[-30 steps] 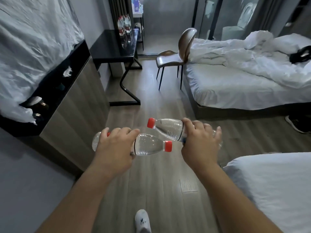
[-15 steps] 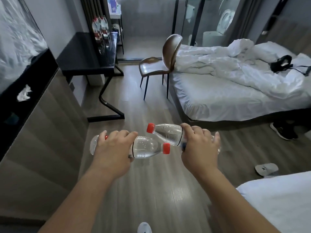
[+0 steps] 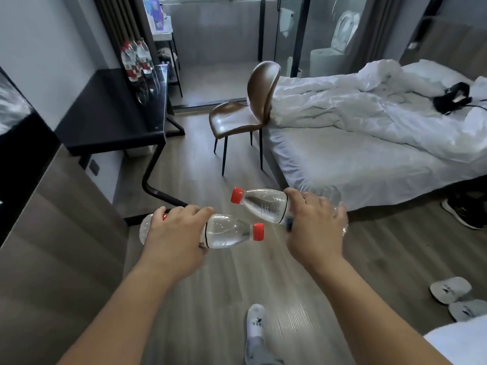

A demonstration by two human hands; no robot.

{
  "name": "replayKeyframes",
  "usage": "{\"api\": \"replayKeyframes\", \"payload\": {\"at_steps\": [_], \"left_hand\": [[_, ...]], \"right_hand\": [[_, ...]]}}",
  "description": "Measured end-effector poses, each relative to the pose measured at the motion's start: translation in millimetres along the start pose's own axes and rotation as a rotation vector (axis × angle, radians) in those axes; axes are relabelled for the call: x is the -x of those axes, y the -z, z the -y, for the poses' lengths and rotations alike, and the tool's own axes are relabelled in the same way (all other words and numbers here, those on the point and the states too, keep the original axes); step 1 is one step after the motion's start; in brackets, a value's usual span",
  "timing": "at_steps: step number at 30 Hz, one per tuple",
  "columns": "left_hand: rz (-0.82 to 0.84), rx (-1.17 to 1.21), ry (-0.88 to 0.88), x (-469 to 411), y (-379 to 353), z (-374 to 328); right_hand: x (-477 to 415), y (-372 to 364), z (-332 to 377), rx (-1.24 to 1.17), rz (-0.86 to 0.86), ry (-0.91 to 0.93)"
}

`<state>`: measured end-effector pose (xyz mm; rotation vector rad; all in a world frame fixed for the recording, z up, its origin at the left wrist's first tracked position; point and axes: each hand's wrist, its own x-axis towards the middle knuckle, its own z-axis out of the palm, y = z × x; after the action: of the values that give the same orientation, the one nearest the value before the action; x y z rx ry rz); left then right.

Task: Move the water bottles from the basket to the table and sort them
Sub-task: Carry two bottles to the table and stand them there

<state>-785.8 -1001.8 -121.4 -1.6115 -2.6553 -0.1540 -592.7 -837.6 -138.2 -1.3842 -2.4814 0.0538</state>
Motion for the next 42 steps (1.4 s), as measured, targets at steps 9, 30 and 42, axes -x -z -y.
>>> {"api": "replayKeyframes", "payload": {"at_steps": [9, 30, 42], "left_hand": [[0.032, -0.015, 0.043, -186, 8, 40], [0.012, 0.002, 0.087, -569, -13, 201], [0.028, 0.020, 0.138, -765, -25, 303]], "right_hand": [[-203, -35, 22, -0.065, 0.046, 0.058], [-594, -148, 149, -0.032, 0.079, 0.114], [-790, -236, 234, -0.063, 0.008, 0.144]]}}
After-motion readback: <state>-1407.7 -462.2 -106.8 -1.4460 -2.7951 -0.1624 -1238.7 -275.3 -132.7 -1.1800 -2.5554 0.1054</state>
